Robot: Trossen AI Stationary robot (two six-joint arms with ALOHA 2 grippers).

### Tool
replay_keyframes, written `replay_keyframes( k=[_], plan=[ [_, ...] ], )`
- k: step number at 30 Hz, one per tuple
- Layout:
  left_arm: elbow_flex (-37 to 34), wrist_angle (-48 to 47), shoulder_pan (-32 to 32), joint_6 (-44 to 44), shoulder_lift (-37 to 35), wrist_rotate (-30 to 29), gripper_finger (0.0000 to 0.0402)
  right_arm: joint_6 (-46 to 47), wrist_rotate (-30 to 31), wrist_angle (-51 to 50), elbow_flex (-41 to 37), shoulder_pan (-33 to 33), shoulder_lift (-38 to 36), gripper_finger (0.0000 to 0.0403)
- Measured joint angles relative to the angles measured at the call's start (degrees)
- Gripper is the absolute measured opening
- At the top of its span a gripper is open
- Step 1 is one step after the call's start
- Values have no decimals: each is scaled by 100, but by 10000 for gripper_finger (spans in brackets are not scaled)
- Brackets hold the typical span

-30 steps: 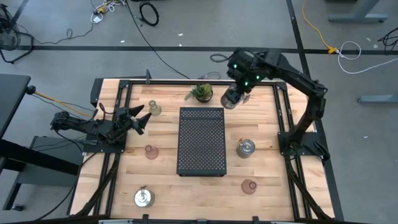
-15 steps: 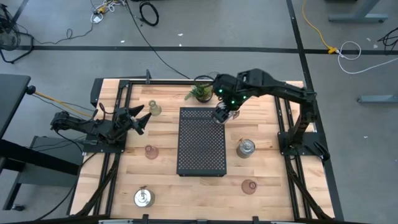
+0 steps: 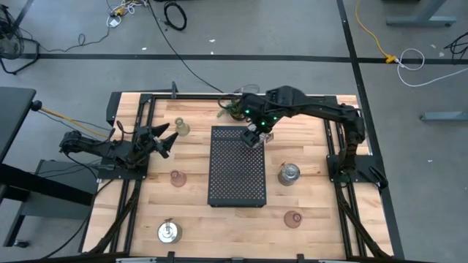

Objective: Pick & Place candle stick holders
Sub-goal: Put the top scented candle can on the shelf

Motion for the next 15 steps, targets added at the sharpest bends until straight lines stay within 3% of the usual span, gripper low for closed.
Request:
replay_keyframes(
  k=[15],
  plan=[
    [0, -4, 1, -2, -1, 0, 378, -139, -19, 69, -113, -20, 15, 355]
  ],
)
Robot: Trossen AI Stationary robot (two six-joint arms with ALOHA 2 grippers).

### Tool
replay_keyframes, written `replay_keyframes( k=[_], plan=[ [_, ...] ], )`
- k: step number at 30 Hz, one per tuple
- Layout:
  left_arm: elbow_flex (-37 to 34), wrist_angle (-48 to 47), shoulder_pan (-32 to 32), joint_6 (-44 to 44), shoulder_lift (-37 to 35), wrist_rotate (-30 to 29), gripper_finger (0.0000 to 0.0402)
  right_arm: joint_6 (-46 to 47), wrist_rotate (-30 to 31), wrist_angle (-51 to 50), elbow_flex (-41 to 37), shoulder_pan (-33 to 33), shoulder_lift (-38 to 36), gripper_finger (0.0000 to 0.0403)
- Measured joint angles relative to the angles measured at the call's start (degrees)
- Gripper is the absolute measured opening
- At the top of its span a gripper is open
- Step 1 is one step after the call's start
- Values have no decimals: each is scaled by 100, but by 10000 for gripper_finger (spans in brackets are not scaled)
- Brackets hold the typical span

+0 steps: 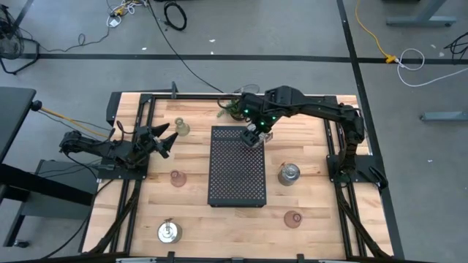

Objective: Pick & Place candle stick holders
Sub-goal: Put the top scented candle can on the shelf

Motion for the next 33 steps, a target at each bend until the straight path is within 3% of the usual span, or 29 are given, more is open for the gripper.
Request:
replay_keyframes(
  k=[17, 33],
  plan=[
    [0, -2, 0, 0, 1, 0, 378, -81, -284, 271, -187, -13, 9, 387],
    [0, -2, 1, 0, 1, 1, 378, -284, -286, 453, -187, -31, 9, 389]
  ],
)
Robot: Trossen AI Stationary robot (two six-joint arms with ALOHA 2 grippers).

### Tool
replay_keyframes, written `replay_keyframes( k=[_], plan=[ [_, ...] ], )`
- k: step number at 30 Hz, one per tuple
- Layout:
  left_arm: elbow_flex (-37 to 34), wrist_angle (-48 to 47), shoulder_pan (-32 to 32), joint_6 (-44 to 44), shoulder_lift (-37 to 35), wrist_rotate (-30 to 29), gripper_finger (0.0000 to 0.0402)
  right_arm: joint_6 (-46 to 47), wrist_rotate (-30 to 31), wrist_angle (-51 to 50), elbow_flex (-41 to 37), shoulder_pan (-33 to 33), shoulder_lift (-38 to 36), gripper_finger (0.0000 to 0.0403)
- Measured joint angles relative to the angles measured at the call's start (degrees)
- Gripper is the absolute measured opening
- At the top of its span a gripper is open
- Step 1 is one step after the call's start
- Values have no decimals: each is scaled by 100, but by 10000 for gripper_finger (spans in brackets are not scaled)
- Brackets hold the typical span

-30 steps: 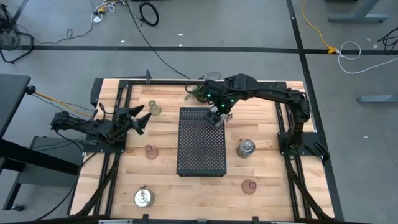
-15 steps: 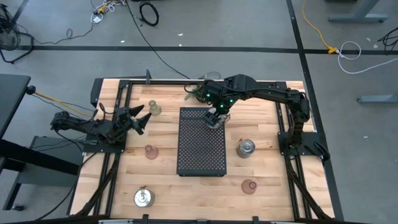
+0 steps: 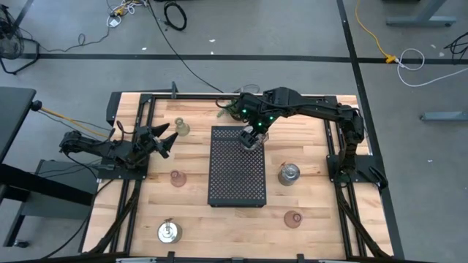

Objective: Pick & Place candle stick holders
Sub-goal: Put the top scented candle can on the shelf

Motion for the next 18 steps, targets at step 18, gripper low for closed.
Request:
replay_keyframes(
  k=[18],
  plan=[
    [0, 0, -2, 0, 0, 0, 378, -34, -2, 6, 0, -28, -2, 389]
  ],
)
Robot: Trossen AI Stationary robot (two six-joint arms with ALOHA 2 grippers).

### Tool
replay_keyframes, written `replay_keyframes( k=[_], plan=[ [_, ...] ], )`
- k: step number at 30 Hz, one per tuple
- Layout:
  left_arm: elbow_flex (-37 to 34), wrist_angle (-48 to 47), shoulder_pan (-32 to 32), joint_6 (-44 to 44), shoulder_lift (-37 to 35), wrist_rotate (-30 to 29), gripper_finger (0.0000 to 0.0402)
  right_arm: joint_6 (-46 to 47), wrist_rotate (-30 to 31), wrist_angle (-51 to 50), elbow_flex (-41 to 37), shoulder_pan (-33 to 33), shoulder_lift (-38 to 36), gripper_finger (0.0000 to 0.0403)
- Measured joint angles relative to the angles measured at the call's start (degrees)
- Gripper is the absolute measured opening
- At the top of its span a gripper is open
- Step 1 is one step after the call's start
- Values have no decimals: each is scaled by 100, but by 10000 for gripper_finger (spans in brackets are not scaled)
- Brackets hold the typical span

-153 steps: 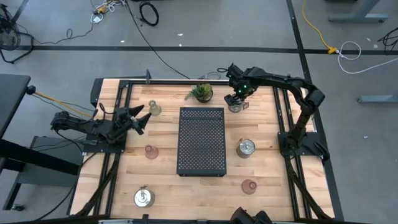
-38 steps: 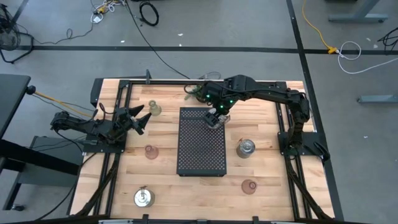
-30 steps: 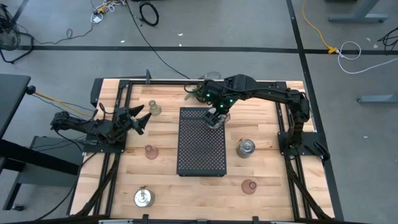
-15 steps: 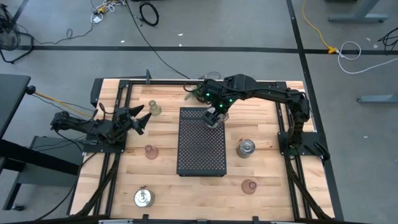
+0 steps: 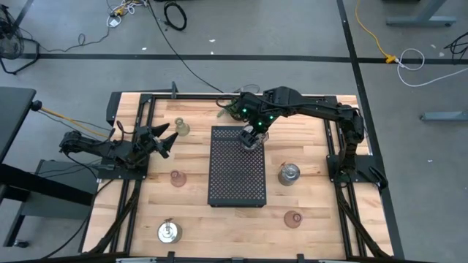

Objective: Pick & Place candle stick holders
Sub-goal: Put the top scented candle can on the shelf, then put the right scented candle can on the shelf aligned with the other scented candle can

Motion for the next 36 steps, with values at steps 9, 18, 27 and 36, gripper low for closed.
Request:
replay_keyframes(
  k=[9, 18, 27, 36],
  plan=[
    [0, 0, 0, 0, -2, 0, 378, -86, -86, 57, 2, -1, -13, 398],
    [0, 0, 0, 0, 0, 0, 378, -4, -157, 97, 2, -32, -13, 400],
    [0, 0, 0, 2, -1, -1, 378, -118, -107, 22, 2, -155, -13, 400],
    [0, 0, 2, 3, 0, 0, 378, -205, -15, -404, 4, -419, -25, 400]
  ],
)
